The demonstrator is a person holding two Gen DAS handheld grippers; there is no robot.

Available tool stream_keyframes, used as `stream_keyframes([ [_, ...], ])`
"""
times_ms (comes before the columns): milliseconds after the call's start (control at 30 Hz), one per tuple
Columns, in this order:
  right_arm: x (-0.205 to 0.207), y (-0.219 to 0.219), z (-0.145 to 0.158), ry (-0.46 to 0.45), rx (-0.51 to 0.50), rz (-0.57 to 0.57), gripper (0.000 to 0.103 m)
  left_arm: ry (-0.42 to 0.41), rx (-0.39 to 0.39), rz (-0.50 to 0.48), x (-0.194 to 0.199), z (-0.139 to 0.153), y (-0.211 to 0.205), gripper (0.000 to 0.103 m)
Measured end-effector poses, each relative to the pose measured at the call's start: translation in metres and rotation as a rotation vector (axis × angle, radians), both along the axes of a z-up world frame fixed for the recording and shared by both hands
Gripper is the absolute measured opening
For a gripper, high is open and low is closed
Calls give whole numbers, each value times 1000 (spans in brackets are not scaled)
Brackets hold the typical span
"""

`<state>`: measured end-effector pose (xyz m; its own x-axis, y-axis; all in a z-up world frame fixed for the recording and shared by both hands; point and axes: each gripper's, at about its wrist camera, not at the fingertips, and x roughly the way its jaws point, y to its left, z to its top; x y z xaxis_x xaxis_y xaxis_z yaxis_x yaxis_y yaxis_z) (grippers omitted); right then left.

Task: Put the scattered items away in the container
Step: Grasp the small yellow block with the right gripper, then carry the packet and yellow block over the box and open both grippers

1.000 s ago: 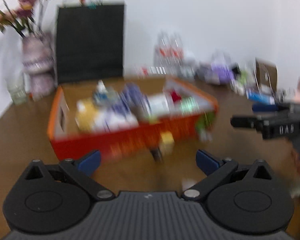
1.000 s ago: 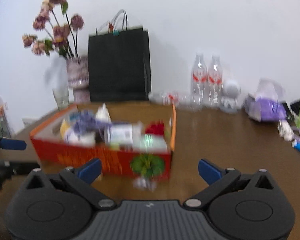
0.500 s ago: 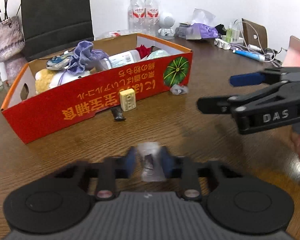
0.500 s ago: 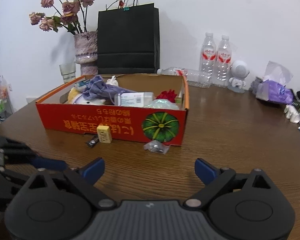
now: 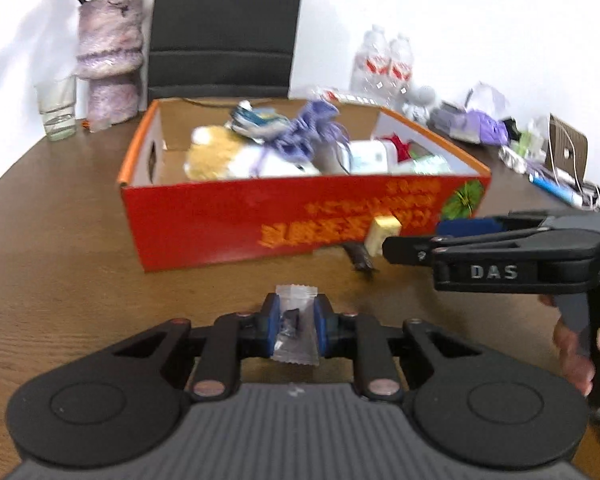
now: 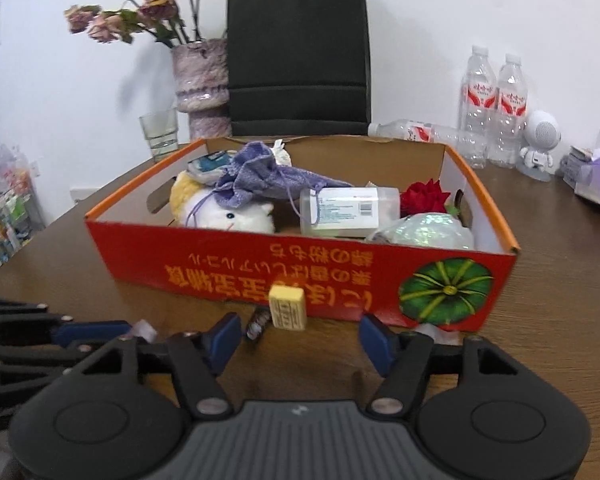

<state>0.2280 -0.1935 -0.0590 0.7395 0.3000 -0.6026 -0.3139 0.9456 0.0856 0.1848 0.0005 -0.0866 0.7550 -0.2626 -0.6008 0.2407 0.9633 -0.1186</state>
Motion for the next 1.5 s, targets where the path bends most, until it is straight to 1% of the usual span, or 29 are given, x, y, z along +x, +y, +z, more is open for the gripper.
stream_keyframes([
  [100, 12, 6, -5, 23, 6, -40, 55, -10, -19, -9, 4, 0, 4, 19],
  [167, 20, 9, -10, 49, 8, -53, 43, -9, -29, -19, 5, -1, 5, 19],
  [200, 23, 9, -13, 61, 21, -55, 42, -11, -34, -25, 4, 0, 6, 19],
  [233, 23, 8, -14, 62, 35, -57, 34, -14, -39, -29, 3, 1, 7, 19],
  [267, 22, 7, -13, 62, 48, -54, 21, -19, -44, -30, 2, 1, 8, 19],
  [300, 22, 6, -13, 66, 64, -51, 20, -25, -50, -32, 0, 3, 9, 19],
  [367, 17, 2, -9, 60, 88, -52, 20, -37, -65, -34, -5, 7, 11, 19],
  [500, -6, -7, 11, 2, 91, -31, 20, -60, -98, -38, -14, 19, 16, 19],
  [600, -23, -18, 39, -80, 97, -17, 20, -109, -114, -41, -18, 39, 17, 19],
  [667, -26, -27, 60, -137, 113, -26, 20, -166, -111, -37, -16, 58, 15, 19],
  [733, -23, -34, 80, -190, 132, -35, 20, -232, -98, -26, -12, 79, 12, 20],
  [800, -15, -37, 94, -223, 136, -47, 20, -284, -93, -17, -1, 97, 9, 20],
  [867, -1, -39, 103, -236, 146, -60, 20, -307, -95, -4, 13, 108, 5, 20],
  [933, 15, -38, 106, -228, 167, -60, 20, -314, -102, 12, 32, 116, -1, 20],
  [1033, 43, -33, 99, -215, 174, -75, 20, -305, -97, 40, 62, 114, -9, 20],
  [1133, 70, -27, 83, -181, 169, -80, 20, -262, -112, 55, 91, 99, -8, 20],
  [1233, 96, -21, 68, -132, 124, -56, 20, -209, -108, 82, 118, 83, 0, 20],
  [1400, 129, -15, 52, -105, 78, -71, 22, -148, -125, 111, 146, 60, 10, 21],
  [1433, 135, -13, 49, -96, 65, -74, 24, -139, -126, 117, 149, 57, 11, 29],
  [1467, 140, -12, 46, -84, 50, -73, 43, -131, -128, 123, 151, 54, 11, 39],
  [1500, 142, -12, 44, -73, 38, -73, 57, -128, -131, 129, 153, 52, 12, 63],
])
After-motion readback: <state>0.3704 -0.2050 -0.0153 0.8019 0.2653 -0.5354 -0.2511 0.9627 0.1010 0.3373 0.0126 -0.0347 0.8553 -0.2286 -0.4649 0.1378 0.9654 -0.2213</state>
